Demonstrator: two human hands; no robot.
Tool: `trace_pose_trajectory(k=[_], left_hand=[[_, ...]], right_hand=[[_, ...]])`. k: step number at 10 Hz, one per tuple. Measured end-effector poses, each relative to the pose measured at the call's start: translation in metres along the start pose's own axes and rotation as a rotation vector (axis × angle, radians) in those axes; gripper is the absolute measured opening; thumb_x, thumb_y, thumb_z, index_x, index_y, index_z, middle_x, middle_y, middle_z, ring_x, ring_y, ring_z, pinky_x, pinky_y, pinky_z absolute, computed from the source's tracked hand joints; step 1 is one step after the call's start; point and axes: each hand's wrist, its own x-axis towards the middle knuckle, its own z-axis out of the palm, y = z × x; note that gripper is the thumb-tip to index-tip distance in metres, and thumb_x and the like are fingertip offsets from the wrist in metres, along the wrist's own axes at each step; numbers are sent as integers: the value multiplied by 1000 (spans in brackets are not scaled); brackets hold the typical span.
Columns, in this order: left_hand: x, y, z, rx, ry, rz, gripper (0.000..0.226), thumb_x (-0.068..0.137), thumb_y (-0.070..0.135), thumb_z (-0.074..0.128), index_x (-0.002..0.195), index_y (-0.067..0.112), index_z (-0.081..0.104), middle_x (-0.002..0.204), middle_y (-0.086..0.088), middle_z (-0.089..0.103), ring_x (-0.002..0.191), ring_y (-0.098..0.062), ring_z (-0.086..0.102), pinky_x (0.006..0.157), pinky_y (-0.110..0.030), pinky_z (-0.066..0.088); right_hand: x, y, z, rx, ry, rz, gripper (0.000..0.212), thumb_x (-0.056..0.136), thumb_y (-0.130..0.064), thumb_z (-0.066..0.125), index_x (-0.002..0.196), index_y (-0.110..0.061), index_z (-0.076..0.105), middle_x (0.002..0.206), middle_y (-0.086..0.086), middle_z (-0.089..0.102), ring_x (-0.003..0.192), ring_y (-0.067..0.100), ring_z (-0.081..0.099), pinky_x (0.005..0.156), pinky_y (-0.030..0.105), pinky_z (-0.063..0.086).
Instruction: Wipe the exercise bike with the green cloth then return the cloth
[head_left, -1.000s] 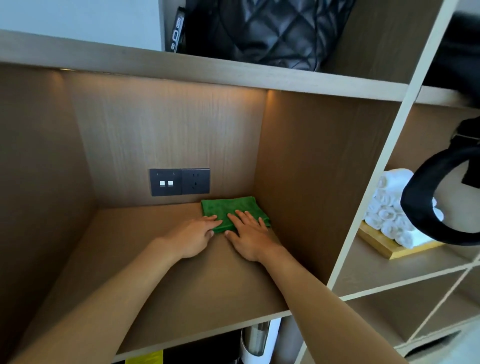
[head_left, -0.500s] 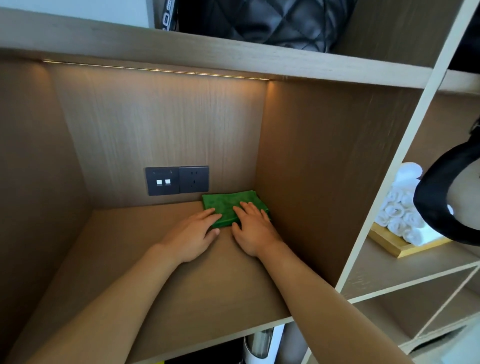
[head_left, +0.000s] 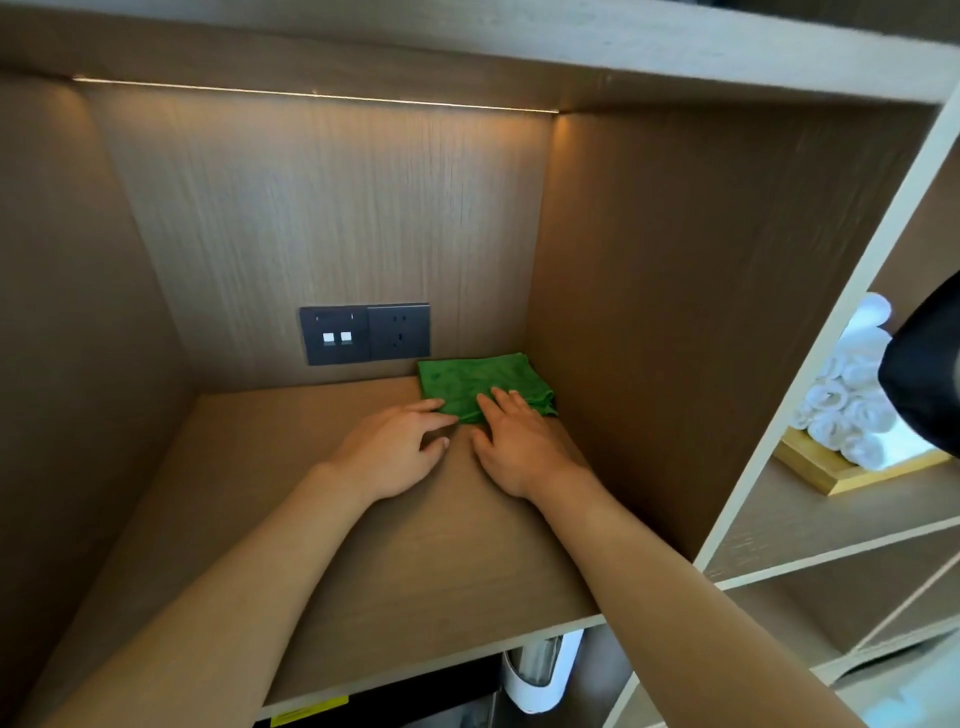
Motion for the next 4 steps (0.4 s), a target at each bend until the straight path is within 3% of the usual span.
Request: trace_pose_trajectory(k=[2,4], left_hand=[[-1,-5,6,-80,17,-4,53,104,41,58,156,37,48,169,8,36,154,-17,36,123,-39,32],[-22,-3,14,-132,45,-105,67,105,41,55,165,26,29,170,-5,32,156,-29,32,126,-48,30]], right_hand=[[-6,-3,-3,39,44,0,68,109,-42,41,169,-19,19,177,10,9,164,29,3,132,43,10],[-28,-8,-2,16,32,92,70,109,-47,35,170,-21,11,177,10,3,164,31,1,131,51,10]])
